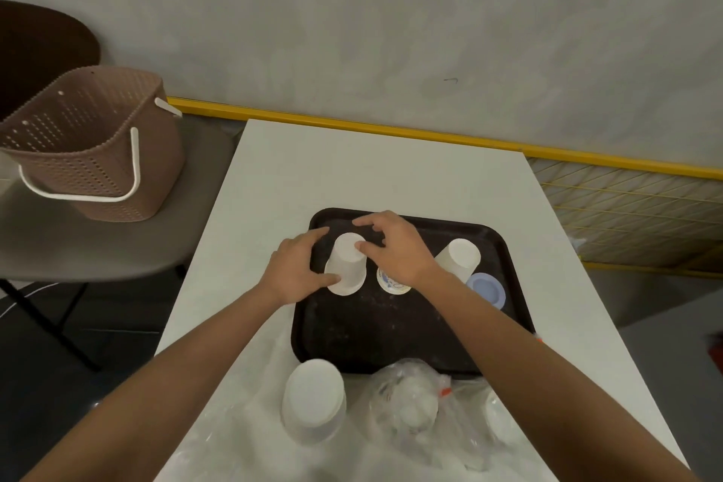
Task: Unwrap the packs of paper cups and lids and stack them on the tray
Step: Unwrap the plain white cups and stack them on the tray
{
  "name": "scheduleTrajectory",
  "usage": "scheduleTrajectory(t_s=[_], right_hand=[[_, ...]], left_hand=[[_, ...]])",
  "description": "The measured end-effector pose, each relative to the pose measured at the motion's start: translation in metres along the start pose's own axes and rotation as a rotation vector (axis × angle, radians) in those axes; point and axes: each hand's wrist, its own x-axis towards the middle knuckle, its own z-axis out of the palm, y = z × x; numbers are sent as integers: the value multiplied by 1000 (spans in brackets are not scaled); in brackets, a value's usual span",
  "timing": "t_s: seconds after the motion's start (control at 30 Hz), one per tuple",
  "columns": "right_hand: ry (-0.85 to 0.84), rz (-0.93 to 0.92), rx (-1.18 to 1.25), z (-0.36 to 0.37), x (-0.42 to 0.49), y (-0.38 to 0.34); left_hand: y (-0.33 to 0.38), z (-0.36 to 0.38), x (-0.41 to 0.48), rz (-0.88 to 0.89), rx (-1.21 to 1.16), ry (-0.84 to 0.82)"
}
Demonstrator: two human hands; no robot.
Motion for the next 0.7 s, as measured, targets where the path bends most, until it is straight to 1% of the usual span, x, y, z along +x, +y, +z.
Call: scheduleTrajectory(t_s=[0.07,0.17,0.27,0.4,0.57,0.7], right_hand=[[18,-20,25,-3,-5,-11],[43,-38,70,-4,-15,-30],[56,-65,93,-1,-30,-50],[-11,-92,101,1,-58,-70],[-117,-95,98,6,-99,-88],[-237,-99,1,16,-127,-91]], left_hand=[[3,-12,-11,3,-99,52],[9,-28,-32,6,-178,111],[8,-41,-54,19,-237,109],[4,-52,-91,74,-285,-5],[-2,-60,-134,80,-335,-196],[-12,-55,-158,65,-299,-295]])
